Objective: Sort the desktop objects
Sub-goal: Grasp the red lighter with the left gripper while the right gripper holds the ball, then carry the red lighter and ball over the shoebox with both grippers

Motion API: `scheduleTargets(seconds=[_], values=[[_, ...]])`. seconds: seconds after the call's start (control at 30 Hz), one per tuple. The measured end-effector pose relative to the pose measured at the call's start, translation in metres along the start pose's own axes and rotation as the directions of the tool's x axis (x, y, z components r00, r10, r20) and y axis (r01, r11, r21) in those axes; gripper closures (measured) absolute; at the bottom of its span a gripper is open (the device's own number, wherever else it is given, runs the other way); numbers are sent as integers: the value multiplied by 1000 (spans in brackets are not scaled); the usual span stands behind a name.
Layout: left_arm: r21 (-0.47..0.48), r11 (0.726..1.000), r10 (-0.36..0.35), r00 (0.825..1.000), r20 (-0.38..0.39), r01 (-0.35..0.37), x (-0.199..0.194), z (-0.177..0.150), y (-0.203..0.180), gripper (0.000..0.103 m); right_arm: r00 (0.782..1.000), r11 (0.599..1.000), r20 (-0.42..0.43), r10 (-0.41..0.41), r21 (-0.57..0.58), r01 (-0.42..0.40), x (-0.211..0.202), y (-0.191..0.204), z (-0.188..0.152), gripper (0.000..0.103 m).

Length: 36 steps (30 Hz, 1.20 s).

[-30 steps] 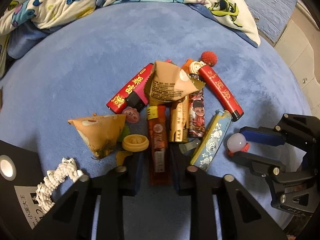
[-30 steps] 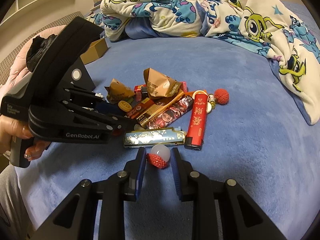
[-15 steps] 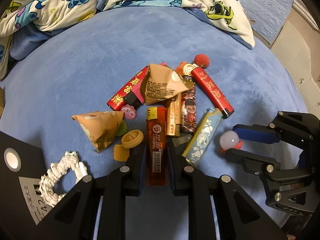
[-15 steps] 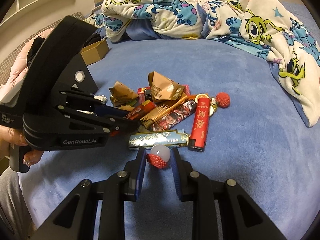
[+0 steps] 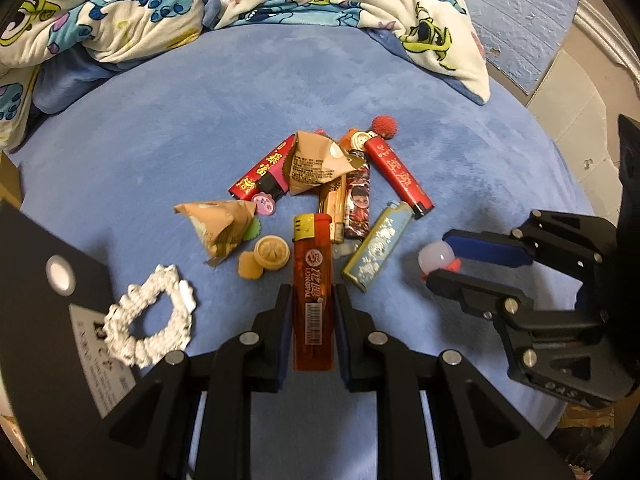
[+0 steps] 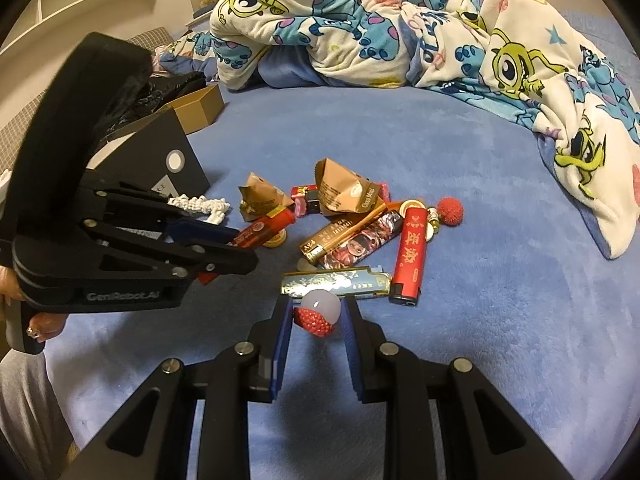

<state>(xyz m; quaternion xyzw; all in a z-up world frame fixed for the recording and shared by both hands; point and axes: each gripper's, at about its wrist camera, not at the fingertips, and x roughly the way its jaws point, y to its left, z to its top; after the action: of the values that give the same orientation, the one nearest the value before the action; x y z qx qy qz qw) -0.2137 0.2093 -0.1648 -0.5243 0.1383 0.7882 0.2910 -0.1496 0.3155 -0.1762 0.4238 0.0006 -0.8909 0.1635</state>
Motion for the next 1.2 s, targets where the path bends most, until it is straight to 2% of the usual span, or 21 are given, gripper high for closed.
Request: scheduleTargets(seconds=[0.8, 1.2], values=[[-53, 999, -13, 999, 38, 15, -85, -32, 14, 83, 999, 999, 42, -27, -30, 29, -53, 41, 22, 78], [-66, 998, -8, 998, 64, 12, -123, -49, 30, 83, 998, 998, 48, -33, -48, 35, -72, 74, 30, 78]])
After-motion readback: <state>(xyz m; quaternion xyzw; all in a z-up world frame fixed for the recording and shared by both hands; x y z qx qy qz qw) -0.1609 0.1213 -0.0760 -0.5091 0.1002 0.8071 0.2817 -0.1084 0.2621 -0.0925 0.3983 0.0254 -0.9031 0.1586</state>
